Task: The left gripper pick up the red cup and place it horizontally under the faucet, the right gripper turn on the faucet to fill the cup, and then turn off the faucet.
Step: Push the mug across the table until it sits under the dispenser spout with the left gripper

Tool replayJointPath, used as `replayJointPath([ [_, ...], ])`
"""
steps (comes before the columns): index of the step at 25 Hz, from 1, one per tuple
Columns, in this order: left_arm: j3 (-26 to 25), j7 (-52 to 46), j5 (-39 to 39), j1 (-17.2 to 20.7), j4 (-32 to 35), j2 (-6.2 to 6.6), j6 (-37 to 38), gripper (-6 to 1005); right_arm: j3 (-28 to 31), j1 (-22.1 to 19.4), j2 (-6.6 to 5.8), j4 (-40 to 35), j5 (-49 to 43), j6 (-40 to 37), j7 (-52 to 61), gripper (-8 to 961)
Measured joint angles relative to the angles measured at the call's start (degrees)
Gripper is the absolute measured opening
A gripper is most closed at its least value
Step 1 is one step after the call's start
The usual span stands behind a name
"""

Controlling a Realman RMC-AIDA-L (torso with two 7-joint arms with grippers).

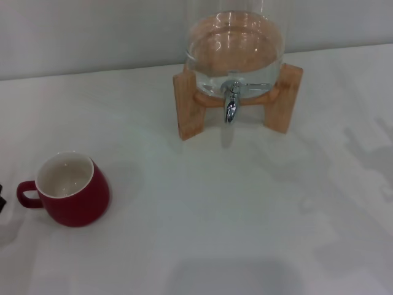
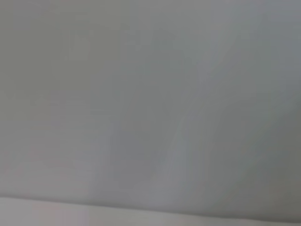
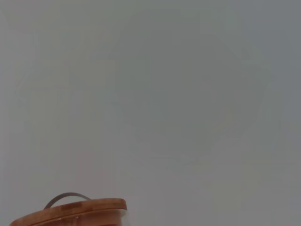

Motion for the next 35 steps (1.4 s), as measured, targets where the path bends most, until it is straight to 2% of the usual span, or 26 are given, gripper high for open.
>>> replayJointPath([
  [20,4.64,-0.28,0.37,1.51,-0.19,-0.17,0.44,883,0.01,0.07,0.02,0.0,0.0,-0.07,0.08,843],
  [35,4.78,-0.74,0.27,1.49,-0.96,-0.16,3.45,882,0.01,0.0,0.02,0.0,0.0,-0.67,0.08,843],
])
